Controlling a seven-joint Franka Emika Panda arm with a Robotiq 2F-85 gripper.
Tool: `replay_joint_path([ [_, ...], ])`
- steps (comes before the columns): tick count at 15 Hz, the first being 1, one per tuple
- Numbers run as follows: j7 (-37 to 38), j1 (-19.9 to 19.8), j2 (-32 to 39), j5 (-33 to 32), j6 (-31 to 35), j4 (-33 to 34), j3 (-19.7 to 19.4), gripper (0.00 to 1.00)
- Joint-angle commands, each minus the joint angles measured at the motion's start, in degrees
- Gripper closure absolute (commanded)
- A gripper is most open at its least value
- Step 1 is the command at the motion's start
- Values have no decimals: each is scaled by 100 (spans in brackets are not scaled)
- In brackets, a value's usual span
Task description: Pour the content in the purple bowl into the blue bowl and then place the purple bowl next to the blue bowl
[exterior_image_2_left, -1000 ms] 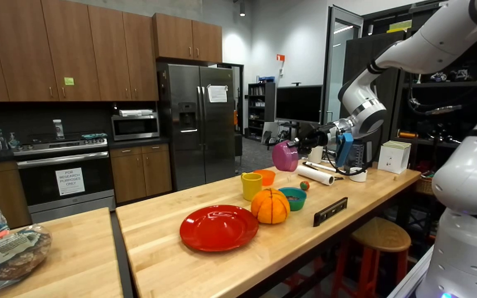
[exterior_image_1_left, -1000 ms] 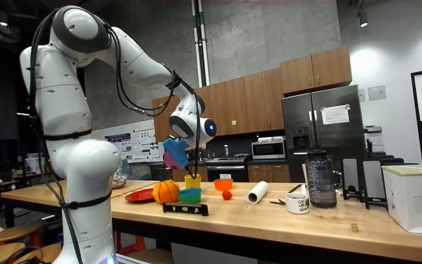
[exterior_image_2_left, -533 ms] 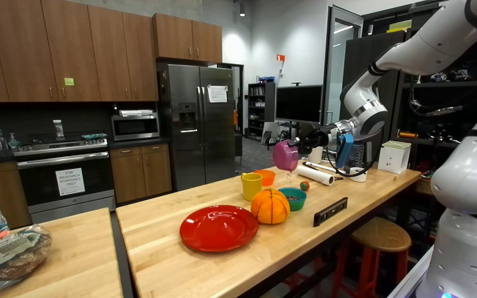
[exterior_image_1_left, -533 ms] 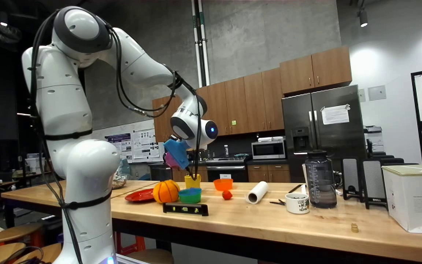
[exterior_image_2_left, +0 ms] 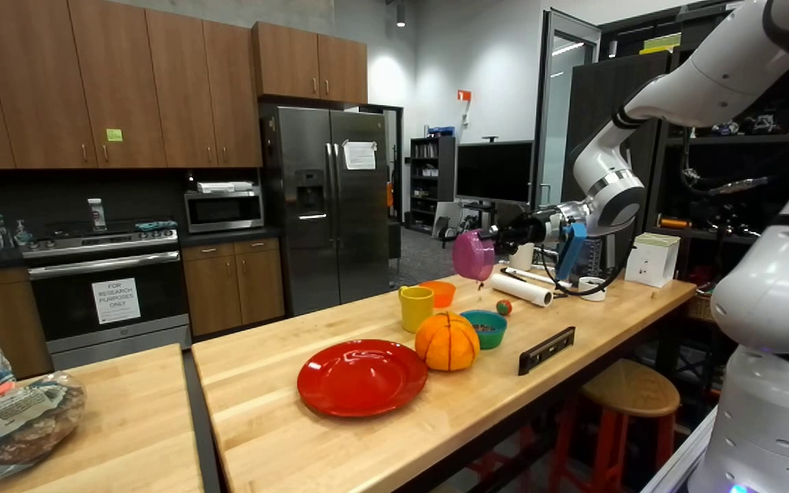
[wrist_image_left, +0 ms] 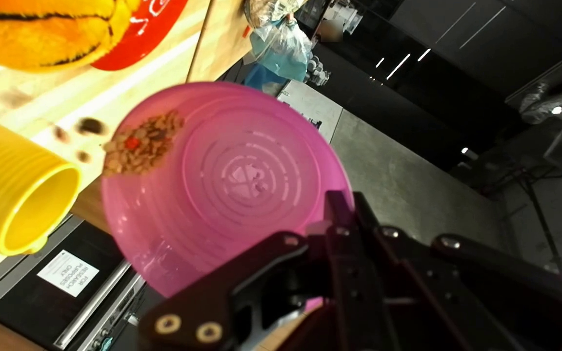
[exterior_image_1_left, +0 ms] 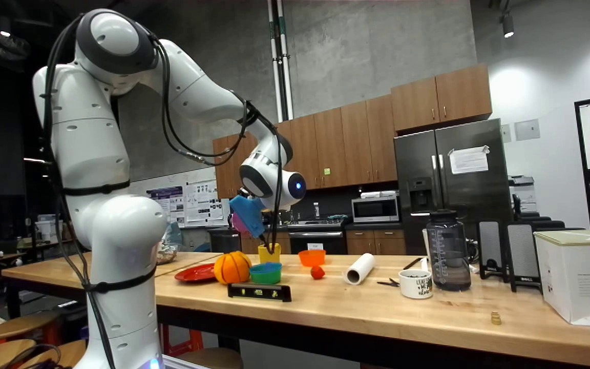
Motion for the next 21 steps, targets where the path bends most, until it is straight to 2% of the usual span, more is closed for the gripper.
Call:
replay_joint_path([
  [1, -184, -125, 41, 167, -219, -62, -44, 99],
  [19, -712, -288, 238, 489, -964, -229, -218, 99],
  [21, -688, -304, 210, 476, -897, -246, -195, 99],
])
